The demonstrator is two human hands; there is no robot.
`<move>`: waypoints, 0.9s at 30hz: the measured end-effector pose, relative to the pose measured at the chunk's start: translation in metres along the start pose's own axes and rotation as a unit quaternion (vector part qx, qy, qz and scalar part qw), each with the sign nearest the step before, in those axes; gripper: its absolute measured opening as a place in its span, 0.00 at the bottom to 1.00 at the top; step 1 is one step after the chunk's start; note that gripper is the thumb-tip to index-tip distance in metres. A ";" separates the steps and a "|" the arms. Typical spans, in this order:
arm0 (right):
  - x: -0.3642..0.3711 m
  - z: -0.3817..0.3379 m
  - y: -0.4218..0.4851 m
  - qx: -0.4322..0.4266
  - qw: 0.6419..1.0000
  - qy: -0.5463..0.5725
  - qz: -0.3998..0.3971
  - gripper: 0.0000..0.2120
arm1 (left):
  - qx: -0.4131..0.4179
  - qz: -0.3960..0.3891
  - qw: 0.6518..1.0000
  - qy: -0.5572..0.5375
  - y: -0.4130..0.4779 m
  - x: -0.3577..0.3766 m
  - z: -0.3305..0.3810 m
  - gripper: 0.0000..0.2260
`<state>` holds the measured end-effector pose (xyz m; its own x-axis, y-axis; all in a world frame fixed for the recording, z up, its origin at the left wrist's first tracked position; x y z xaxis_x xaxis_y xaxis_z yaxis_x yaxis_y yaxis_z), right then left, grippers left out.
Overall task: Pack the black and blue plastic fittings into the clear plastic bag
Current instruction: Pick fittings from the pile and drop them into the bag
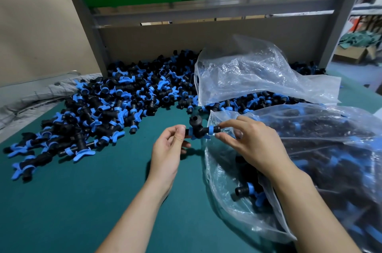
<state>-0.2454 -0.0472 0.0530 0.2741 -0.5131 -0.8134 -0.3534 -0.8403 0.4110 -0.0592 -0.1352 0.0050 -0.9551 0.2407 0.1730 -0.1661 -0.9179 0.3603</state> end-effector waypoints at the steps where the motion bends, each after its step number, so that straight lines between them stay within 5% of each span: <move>1: 0.000 0.000 0.000 0.002 1.000 -0.005 -0.001 0.16 | 0.003 -0.004 1.000 0.002 0.000 0.000 0.001 0.07; 27: -0.001 -0.003 -0.002 0.024 0.999 0.010 0.022 0.08 | 0.039 -0.002 0.999 0.017 -0.004 -0.004 0.006 0.05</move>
<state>-0.2427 -0.0456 0.0543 0.2746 -0.5536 -0.7862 -0.4074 -0.8076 0.4264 -0.0538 -0.1311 0.0082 -0.9625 0.2319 0.1406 -0.1514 -0.8897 0.4306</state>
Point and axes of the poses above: each hand's wrist, its own y-axis towards the middle knuckle, its own x-axis out of the palm, z = x × y, the point moved 3 cm from there along y, towards the middle knuckle, and after that the axes turned 12 degrees about x, right-handed, at the moved point
